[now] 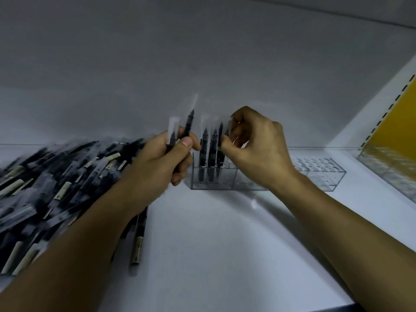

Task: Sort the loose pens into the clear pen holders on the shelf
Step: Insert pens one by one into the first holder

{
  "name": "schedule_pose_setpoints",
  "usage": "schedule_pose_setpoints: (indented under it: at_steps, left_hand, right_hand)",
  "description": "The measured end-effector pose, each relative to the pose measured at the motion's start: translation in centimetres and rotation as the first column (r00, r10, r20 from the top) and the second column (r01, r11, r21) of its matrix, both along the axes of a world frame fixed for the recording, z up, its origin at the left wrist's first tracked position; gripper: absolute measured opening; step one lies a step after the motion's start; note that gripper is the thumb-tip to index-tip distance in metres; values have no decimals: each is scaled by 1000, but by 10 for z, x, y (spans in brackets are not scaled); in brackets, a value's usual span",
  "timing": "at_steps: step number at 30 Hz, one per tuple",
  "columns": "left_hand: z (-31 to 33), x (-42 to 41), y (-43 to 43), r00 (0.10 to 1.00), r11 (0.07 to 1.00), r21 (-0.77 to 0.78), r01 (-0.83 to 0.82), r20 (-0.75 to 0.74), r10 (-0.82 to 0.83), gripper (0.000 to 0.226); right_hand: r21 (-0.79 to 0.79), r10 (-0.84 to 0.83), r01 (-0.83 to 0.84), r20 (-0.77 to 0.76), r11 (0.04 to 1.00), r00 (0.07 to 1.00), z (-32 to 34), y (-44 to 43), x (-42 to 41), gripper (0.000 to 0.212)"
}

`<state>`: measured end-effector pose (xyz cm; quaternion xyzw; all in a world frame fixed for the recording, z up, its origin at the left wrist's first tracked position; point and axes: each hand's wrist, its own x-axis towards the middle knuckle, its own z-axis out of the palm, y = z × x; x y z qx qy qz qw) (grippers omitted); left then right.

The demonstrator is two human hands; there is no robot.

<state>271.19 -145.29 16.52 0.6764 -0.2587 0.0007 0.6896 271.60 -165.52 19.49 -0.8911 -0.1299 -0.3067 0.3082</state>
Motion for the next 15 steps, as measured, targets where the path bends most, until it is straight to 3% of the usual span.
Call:
schedule_pose_setpoints:
  at_steps: [3, 5, 8, 12, 15]
  left_hand:
    - [2, -1, -3, 1000, 1000, -15, 22, -16, -22, 25]
    - [3, -2, -8, 998, 999, -11, 50, -34, -51, 27]
    - [3, -4, -18, 995, 997, 26, 77, -65, -75, 28]
    - [4, -9, -27, 992, 991, 73, 116, -51, -112, 28]
    - [6, -11, -32, 997, 982, 174, 78, 11, -81, 44]
  right_hand:
    - [49, -16, 16, 10, 999, 1000, -2, -1, 0, 21]
    - [176, 6, -21, 86, 984, 996, -1, -2, -1, 20]
    - [389, 172, -231, 180, 892, 968, 5, -5, -5, 13]
    - [466, 429, -436, 128, 770, 894, 4, -4, -5, 10]
    - [537, 501, -495, 149, 683, 852, 4, 0, -7, 6]
